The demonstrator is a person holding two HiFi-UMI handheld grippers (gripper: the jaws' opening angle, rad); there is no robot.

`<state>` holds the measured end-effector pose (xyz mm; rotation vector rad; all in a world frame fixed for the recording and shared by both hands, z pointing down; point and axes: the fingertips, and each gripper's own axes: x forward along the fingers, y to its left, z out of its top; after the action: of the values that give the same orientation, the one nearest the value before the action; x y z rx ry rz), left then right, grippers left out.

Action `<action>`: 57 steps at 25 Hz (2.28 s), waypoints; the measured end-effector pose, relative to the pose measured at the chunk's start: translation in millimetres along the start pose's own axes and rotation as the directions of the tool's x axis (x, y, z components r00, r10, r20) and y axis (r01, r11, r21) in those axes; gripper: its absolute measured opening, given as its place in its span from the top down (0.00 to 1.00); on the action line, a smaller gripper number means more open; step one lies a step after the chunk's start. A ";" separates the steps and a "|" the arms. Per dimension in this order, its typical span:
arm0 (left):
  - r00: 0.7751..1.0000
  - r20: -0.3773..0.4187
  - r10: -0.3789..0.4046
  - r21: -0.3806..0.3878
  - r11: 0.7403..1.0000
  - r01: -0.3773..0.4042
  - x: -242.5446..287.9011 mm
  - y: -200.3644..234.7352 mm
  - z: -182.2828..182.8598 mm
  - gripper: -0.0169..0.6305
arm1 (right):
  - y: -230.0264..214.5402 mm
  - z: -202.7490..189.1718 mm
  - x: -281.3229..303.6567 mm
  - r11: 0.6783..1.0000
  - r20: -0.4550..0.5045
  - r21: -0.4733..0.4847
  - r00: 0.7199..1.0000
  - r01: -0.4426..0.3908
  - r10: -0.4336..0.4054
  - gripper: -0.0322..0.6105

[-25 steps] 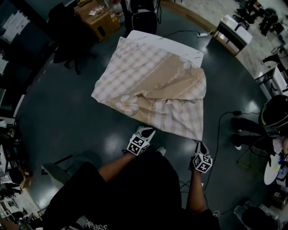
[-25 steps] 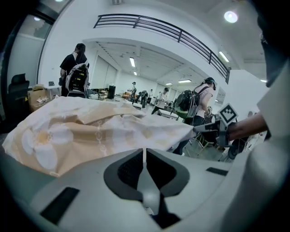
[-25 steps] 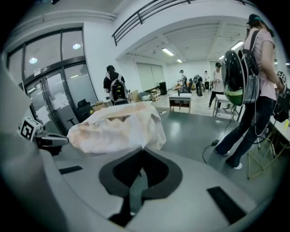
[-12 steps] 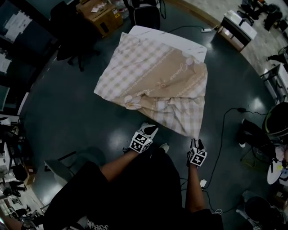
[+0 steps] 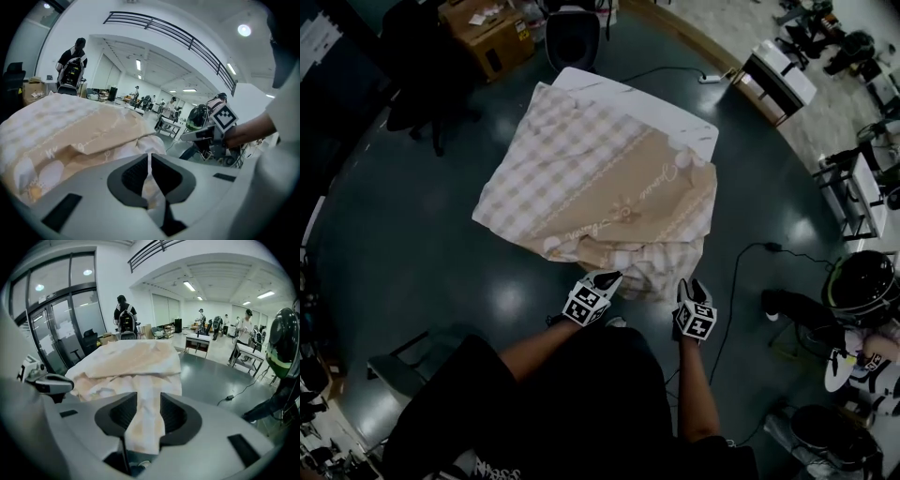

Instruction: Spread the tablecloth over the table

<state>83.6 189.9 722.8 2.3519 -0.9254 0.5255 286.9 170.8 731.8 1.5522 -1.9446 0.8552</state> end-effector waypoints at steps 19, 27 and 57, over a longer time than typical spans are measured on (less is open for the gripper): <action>0.936 0.022 0.351 -0.251 0.908 -0.335 124.7 61.8 126.4 0.92 | -71.0 252.8 308.1 0.737 -0.369 -0.433 0.848 -0.518 0.380 0.48; 0.872 0.051 0.486 -0.314 0.837 -0.448 170.1 43.4 182.9 0.92 | -27.2 236.6 253.4 0.331 -0.542 -0.623 0.697 -0.708 0.469 0.90; 0.528 -0.040 0.848 -0.707 0.349 -0.615 168.2 104.0 165.5 0.92 | 104.4 203.9 249.8 0.076 -0.743 -0.357 0.333 -0.931 0.581 0.81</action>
<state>150.2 -59.3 721.2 1.2411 -2.0201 0.0404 129.5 -128.2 757.3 -0.3918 -2.2486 0.4564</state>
